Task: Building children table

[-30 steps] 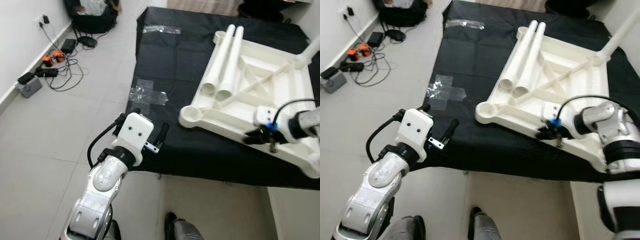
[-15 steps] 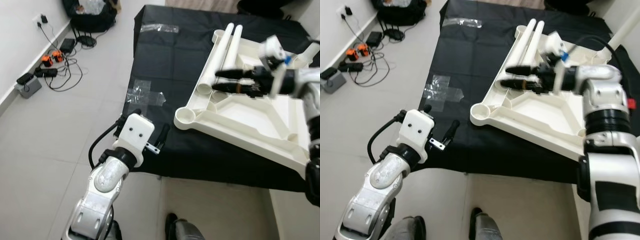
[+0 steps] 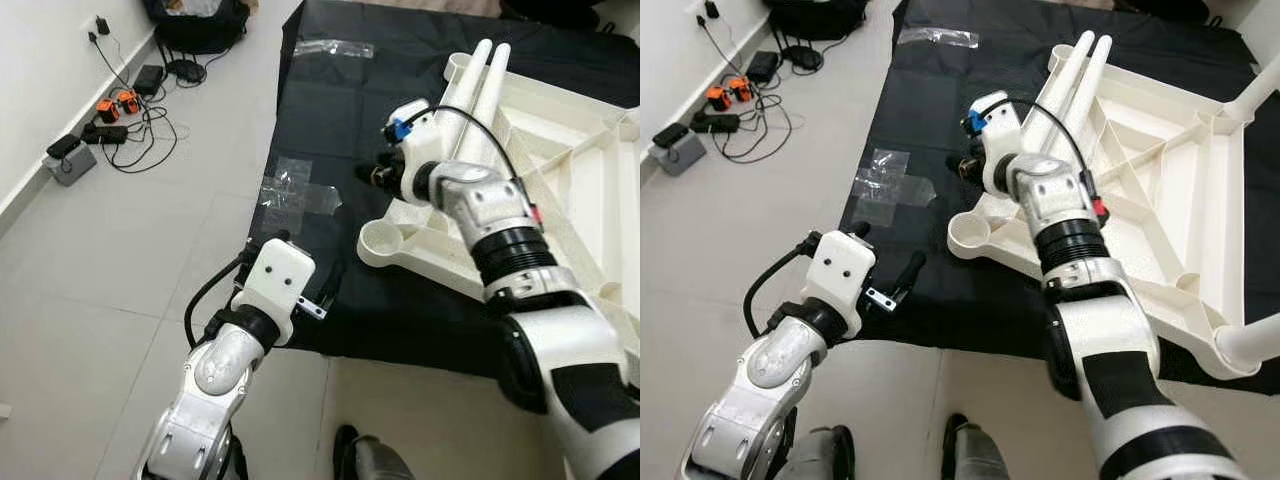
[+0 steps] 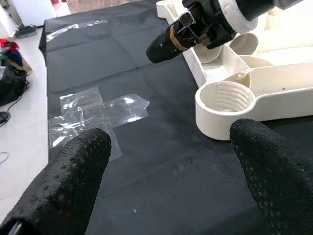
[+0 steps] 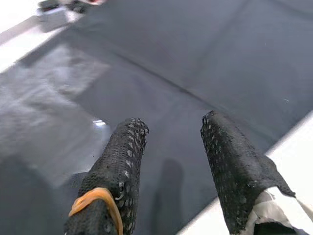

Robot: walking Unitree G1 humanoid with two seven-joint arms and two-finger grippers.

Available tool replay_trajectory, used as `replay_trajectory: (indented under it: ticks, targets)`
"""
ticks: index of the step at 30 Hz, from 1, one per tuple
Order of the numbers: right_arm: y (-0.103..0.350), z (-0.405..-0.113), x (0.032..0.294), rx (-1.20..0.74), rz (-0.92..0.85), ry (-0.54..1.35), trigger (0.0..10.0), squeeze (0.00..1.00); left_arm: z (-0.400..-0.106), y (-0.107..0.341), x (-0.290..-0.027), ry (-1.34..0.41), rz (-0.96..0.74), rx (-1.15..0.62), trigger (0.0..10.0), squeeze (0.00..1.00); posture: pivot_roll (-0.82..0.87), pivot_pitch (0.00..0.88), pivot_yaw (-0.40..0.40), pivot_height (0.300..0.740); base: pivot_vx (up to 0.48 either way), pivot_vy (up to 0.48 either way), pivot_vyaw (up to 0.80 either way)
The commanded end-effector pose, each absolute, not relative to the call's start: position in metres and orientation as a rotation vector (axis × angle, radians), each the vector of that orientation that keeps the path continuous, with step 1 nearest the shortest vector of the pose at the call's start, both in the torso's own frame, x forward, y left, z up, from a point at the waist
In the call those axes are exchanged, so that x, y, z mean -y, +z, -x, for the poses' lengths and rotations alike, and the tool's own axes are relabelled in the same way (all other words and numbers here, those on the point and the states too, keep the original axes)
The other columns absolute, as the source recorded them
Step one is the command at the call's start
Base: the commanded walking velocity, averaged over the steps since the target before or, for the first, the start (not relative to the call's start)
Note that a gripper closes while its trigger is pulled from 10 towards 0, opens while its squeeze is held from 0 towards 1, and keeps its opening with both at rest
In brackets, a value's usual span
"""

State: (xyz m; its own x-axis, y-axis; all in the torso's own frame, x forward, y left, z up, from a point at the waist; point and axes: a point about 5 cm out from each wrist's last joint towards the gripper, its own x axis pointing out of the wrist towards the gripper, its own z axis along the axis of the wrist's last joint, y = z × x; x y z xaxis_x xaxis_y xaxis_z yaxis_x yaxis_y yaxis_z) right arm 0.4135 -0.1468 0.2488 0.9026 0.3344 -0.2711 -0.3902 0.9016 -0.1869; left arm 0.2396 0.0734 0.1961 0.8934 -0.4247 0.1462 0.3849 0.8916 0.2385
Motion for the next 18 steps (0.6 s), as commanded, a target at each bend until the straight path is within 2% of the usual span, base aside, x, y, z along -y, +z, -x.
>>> replay_trajectory:
  ticks: [1, 8, 13, 18]
  targets:
    - [0.241, -0.412, 0.149, -0.272, 0.210, 0.351, 10.0, 0.00, -0.237, 0.193, -0.074, -0.433, -0.207, 0.182, 10.0, 0.00, 0.03, 0.168, -0.082, 0.740, 0.000, 0.000, 0.00]
    - [0.250, -0.412, 0.144, -0.265, 0.184, 0.173, 10.0, 0.00, -0.239, 0.192, -0.074, -0.423, -0.212, 0.187, 10.0, 0.00, 0.01, 0.161, -0.074, 0.740, 0.000, 0.000, 0.00]
    - [0.249, -0.411, 0.144, -0.273, 0.190, 0.133, 10.0, 0.00, -0.239, 0.192, -0.073, -0.425, -0.212, 0.189, 10.0, 0.00, 0.02, 0.156, -0.075, 0.740, 0.000, 0.000, 0.00]
    - [0.228, -0.402, 0.145, -0.361, 0.217, 0.122, 10.0, 0.00, -0.240, 0.193, -0.076, -0.412, -0.219, 0.195, 10.0, 0.00, 0.02, 0.157, -0.074, 0.740, 0.000, 0.000, 0.00]
